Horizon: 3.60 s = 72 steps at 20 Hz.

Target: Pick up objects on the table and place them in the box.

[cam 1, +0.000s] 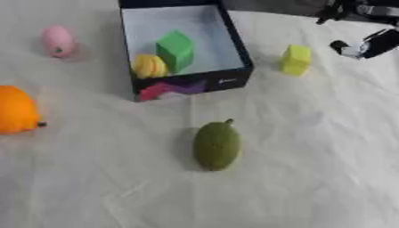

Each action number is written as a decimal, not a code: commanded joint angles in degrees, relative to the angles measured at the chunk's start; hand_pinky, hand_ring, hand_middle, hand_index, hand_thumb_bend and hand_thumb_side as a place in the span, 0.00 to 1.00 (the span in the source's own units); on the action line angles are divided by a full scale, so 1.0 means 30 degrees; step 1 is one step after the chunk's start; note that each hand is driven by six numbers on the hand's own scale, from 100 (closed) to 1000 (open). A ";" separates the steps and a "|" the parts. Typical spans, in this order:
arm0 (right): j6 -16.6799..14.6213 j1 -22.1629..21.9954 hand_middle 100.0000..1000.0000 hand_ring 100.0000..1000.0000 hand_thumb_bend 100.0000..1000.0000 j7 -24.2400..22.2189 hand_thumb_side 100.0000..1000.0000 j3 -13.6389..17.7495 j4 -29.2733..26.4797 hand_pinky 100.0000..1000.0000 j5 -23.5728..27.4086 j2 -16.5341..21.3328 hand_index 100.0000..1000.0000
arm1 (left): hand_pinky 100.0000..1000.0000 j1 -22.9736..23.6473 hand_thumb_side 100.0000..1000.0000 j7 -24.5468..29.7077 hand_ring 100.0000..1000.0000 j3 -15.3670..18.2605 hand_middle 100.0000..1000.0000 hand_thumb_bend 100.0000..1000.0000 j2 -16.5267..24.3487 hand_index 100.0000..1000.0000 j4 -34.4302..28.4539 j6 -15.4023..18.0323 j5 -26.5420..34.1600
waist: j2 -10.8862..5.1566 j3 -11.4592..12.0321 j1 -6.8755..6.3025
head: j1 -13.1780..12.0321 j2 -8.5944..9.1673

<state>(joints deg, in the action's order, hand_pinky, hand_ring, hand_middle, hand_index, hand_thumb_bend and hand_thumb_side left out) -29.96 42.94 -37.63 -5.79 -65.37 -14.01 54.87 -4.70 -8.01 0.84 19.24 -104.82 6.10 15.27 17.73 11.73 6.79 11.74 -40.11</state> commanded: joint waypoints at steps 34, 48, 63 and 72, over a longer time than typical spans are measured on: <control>-0.1783 0.2639 0.85 0.94 0.22 0.0949 0.34 0.0040 0.3283 0.92 -0.6511 -0.2428 0.98 | 0.96 -0.0234 0.93 0.0208 0.75 -0.0112 0.62 0.08 0.0011 0.66 -0.0425 -0.0053 -0.0144 | 0.0399 0.0294 -0.0559 | 0.0169 0.0585; -0.1557 0.2585 0.83 0.93 0.24 0.2160 0.37 0.0196 0.3677 0.92 -0.7591 -0.2392 0.95 | 0.97 -0.0310 0.94 0.0273 0.75 -0.0166 0.62 0.08 -0.0047 0.66 -0.0430 -0.0077 -0.0202 | 0.0633 0.0343 -0.0599 | 0.0176 0.0717; -0.1098 0.2520 0.73 0.88 0.19 0.2746 0.29 0.0363 0.4125 0.87 -0.7611 -0.2536 0.86 | 0.97 -0.0428 0.94 0.0336 0.75 -0.0211 0.62 0.07 -0.0088 0.66 -0.0481 -0.0099 -0.0274 | 0.0869 0.0372 -0.0620 | 0.0147 0.0848; -0.1073 0.2466 0.71 0.77 0.20 0.2855 0.29 0.0364 0.4193 0.80 -0.7445 -0.2531 0.85 | 0.97 -0.0416 0.94 0.0327 0.75 -0.0205 0.62 0.07 -0.0093 0.66 -0.0491 -0.0109 -0.0269 | 0.0870 0.0394 -0.0646 | 0.0201 0.0861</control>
<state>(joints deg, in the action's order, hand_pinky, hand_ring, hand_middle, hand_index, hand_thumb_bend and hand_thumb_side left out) -33.27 49.87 -29.23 -5.29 -52.93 -36.57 45.69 -5.56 -7.16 0.13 18.26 -105.17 5.70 14.63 20.40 12.94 5.88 12.20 -38.40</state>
